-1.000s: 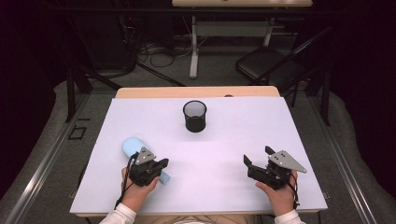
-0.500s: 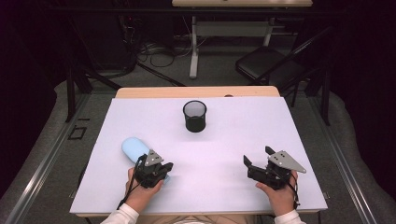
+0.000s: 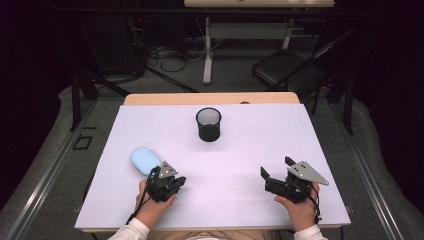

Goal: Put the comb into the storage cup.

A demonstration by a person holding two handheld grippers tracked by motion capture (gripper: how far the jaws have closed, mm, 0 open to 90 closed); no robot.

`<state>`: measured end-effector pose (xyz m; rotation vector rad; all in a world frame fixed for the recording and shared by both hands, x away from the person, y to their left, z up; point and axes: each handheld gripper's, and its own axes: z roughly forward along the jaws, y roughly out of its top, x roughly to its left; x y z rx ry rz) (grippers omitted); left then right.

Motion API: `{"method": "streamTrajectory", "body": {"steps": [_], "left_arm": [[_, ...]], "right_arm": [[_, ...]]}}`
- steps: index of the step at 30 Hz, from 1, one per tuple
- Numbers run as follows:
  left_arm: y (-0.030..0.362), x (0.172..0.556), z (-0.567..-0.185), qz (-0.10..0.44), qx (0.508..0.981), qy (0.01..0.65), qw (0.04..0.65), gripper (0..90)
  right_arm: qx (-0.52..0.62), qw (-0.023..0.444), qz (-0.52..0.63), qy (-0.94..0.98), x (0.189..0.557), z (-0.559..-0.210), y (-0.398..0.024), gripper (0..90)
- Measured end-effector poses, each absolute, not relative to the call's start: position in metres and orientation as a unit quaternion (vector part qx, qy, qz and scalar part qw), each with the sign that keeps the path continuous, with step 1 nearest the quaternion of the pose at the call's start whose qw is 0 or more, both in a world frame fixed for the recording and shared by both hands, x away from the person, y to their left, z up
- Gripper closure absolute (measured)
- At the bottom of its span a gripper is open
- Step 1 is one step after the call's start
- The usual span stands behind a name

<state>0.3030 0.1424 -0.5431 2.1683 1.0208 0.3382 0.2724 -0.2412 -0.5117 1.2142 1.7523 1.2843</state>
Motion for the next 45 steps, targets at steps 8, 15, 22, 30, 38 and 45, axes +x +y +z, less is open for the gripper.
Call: {"method": "streamTrajectory", "body": {"steps": [8, 15, 22, 30, 38, 45], "left_arm": [[0.142, 0.304, -0.545, 0.124, 0.843, 0.402, 0.337, 90.0], [0.14, 0.304, -0.546, 0.123, 0.846, 0.4, 0.33, 90.0], [0.139, 0.303, -0.545, 0.125, 0.853, 0.391, 0.322, 90.0], [0.14, 0.3, -0.544, 0.117, 0.855, 0.389, 0.321, 90.0], [0.143, 0.298, -0.543, 0.109, 0.859, 0.387, 0.316, 90.0], [0.145, 0.294, -0.543, 0.103, 0.861, 0.386, 0.316, 90.0]], "right_arm": [[0.462, 0.318, 0.49, 0.667, 0.273, -0.512, -0.241, 9.1], [0.463, 0.318, 0.49, 0.667, 0.273, -0.512, -0.241, 9.1], [0.465, 0.315, 0.491, 0.666, 0.273, -0.513, -0.242, 9.1], [0.467, 0.311, 0.489, 0.668, 0.274, -0.513, -0.243, 9.1], [0.468, 0.311, 0.491, 0.666, 0.274, -0.514, -0.243, 9.2], [0.469, 0.311, 0.491, 0.665, 0.274, -0.514, -0.243, 9.2]]}}
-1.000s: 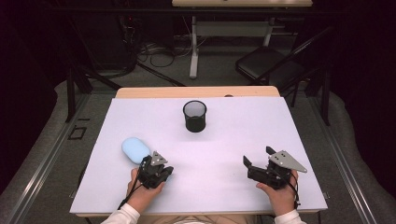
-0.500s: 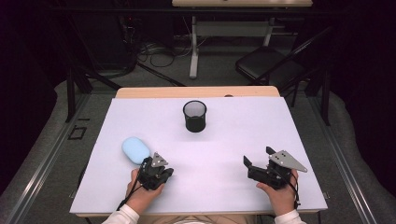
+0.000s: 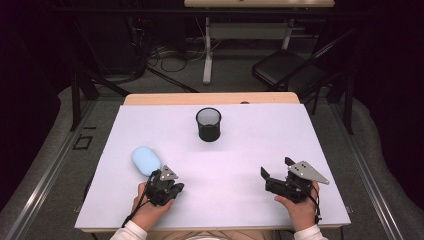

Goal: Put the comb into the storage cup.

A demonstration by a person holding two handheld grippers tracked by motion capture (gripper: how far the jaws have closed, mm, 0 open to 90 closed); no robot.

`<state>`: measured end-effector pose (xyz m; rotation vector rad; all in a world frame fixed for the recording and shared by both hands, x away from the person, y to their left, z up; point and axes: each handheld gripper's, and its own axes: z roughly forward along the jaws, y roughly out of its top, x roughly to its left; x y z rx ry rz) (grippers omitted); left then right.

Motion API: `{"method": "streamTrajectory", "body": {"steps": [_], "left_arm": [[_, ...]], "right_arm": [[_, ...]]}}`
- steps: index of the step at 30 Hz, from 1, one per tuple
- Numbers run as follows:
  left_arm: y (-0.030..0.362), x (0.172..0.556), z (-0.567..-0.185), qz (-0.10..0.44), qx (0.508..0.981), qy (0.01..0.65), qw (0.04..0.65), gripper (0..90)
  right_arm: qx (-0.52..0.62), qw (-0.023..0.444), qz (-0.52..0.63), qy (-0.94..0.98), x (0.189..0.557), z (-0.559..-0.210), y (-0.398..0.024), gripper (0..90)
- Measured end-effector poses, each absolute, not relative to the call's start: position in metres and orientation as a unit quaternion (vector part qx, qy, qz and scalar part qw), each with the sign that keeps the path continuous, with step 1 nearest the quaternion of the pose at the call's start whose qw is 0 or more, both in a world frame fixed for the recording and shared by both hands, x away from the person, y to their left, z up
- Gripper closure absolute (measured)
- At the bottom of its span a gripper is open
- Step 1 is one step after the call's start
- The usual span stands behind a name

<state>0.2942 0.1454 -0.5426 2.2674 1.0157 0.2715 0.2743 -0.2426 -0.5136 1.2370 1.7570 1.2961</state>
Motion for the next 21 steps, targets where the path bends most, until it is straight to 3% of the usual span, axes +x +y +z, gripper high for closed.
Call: {"method": "streamTrajectory", "body": {"steps": [21], "left_arm": [[0.162, 0.282, -0.539, 0.097, 0.863, 0.392, 0.305, 90.0]], "right_arm": [[0.47, 0.314, 0.49, 0.664, 0.273, -0.513, -0.243, 9.2]]}}
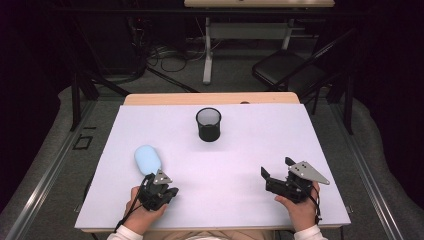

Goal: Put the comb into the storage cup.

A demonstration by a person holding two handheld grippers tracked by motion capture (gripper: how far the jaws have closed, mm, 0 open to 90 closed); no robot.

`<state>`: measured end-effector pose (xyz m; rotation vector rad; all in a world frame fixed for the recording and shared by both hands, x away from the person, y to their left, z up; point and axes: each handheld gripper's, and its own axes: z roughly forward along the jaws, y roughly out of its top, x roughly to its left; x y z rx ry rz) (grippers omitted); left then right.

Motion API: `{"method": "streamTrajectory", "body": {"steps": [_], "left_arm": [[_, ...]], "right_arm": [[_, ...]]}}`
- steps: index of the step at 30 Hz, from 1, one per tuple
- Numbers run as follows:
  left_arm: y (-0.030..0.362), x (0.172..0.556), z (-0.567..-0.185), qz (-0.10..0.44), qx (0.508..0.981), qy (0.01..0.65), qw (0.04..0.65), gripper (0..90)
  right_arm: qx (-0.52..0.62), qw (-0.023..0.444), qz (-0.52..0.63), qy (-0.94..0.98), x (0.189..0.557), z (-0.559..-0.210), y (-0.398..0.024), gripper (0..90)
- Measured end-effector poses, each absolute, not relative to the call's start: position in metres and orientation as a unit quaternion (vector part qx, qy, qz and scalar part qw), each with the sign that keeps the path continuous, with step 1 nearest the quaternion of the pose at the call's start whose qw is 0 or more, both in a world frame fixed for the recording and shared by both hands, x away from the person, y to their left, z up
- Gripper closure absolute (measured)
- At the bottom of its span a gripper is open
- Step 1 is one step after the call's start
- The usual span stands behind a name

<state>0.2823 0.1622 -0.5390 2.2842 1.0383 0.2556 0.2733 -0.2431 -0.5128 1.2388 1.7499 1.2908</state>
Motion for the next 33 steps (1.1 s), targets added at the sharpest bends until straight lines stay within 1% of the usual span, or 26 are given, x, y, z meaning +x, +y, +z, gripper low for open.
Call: {"method": "streamTrajectory", "body": {"steps": [33], "left_arm": [[0.196, 0.264, -0.538, 0.099, 0.852, 0.421, 0.296, 90.0]], "right_arm": [[0.472, 0.308, 0.492, 0.664, 0.273, -0.513, -0.243, 9.2]]}}
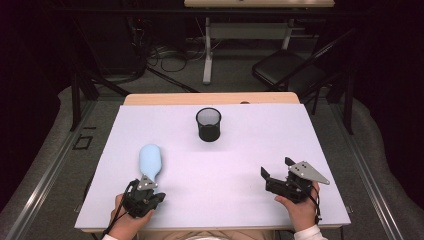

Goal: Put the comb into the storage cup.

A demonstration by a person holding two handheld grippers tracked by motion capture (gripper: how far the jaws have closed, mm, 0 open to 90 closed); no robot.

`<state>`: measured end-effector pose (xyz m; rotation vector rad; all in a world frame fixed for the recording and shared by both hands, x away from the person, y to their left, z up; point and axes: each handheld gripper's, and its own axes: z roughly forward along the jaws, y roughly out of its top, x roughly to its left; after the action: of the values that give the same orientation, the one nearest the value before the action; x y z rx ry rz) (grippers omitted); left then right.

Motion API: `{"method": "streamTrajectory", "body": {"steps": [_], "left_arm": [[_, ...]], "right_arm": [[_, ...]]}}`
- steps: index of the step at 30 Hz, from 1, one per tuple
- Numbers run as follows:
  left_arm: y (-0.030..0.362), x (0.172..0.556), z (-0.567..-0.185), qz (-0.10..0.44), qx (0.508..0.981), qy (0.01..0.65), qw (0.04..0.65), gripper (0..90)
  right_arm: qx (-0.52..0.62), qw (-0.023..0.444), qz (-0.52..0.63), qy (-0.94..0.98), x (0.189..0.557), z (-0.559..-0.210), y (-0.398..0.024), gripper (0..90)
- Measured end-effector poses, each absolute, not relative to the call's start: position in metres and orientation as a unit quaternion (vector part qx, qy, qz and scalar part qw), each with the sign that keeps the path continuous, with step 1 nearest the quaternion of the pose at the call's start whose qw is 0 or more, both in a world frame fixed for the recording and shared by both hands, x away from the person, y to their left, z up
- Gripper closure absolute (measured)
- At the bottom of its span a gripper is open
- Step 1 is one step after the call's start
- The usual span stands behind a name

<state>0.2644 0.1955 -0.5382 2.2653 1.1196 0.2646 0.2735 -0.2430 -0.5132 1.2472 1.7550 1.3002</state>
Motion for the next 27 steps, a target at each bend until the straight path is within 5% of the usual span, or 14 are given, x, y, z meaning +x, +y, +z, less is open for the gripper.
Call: {"method": "streamTrajectory", "body": {"steps": [27], "left_arm": [[0.214, 0.261, -0.539, 0.113, 0.841, 0.444, 0.286, 90.0]], "right_arm": [[0.472, 0.308, 0.492, 0.663, 0.274, -0.513, -0.243, 9.2]]}}
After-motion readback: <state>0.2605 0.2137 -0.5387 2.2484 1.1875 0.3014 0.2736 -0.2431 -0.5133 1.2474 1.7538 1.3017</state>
